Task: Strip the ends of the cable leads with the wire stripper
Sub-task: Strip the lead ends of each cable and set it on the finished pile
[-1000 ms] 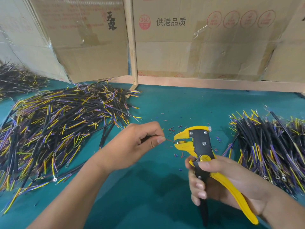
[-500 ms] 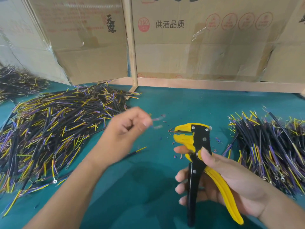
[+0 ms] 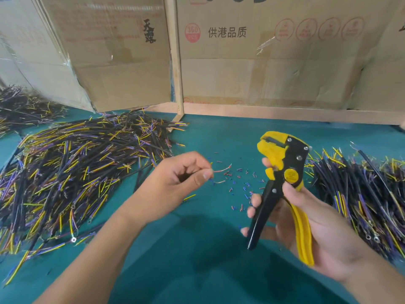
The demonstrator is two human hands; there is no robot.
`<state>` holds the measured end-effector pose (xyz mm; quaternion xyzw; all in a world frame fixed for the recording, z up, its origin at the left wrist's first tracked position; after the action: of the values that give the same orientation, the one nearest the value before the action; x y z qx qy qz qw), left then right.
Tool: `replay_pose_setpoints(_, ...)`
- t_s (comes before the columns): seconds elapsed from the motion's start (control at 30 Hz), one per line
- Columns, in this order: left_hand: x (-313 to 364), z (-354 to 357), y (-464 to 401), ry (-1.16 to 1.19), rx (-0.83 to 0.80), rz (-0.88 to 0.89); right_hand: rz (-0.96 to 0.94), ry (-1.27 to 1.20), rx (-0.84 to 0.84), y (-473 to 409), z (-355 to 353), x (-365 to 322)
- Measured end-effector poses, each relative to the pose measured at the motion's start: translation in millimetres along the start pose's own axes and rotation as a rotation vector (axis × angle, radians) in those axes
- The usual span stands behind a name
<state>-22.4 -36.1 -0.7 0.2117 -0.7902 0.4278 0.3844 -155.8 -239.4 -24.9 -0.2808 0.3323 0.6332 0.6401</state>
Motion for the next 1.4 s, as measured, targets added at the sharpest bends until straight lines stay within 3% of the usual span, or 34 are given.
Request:
replay_pose_setpoints(0.23,4,5,2,0.061,-0.108,-0.010,0.152,0.176,0.046,4,-1,3)
replay_pose_setpoints(0.7,6,7,2,0.038,-0.189,-0.061,0.308,0.307,-0.243,10,0,10)
replay_pose_setpoints(1.17,7,7,2,0.050,-0.197,-0.050,0.338,0.212,-0.194,13,5,12)
replay_pose_setpoints(1.4,1,9,5,0.041,-0.228,-0.058,0.319,0.287,-0.030,13,7,17)
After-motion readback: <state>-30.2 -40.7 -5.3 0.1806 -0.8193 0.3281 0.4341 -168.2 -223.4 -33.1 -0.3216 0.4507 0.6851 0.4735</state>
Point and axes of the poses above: each hand's wrist, its own y-axis away from the middle knuckle, its own z-axis out of the palm, x = y × z, the point moved 2 cm from there along -y, towards the middle knuckle, and after that the axes turned 9 degrees about x, right-handed, at the moved point
